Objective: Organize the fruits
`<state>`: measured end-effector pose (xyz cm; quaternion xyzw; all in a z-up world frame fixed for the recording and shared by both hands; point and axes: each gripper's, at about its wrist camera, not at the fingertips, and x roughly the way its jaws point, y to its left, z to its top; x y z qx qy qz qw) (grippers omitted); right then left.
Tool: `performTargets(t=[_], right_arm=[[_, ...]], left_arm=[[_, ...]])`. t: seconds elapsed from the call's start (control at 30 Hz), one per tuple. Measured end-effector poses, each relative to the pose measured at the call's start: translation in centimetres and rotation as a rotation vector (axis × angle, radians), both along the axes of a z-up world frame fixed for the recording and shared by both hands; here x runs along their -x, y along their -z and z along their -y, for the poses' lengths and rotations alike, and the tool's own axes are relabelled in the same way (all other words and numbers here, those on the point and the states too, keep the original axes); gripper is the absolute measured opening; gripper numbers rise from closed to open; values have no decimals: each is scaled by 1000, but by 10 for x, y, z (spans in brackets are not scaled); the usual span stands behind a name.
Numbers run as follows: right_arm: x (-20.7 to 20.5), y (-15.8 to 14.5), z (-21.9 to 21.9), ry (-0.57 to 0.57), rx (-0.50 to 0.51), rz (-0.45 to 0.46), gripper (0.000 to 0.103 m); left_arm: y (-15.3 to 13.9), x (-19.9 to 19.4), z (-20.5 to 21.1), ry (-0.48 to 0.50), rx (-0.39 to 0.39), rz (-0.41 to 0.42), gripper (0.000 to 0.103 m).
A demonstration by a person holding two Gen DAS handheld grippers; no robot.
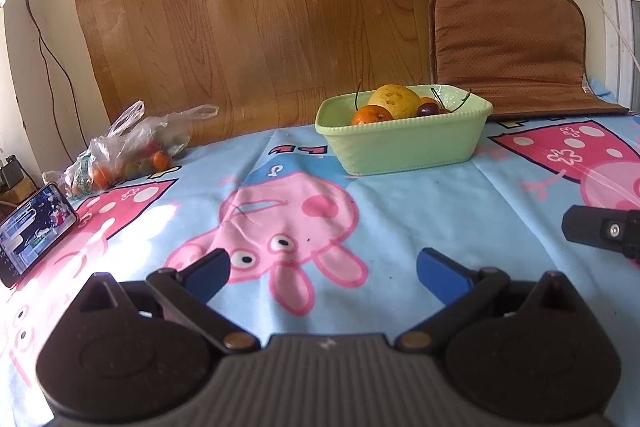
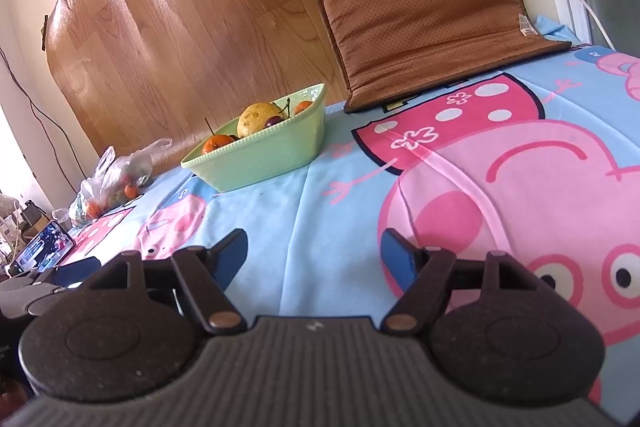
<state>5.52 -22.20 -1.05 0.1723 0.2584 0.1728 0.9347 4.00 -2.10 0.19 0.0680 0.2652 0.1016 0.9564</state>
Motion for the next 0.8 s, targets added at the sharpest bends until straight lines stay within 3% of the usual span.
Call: performTargets(t=[0.8], right_arm=[[-1, -1, 0, -2, -1, 0, 76]], left_arm=[[-1, 3, 4, 25, -17, 18, 103]])
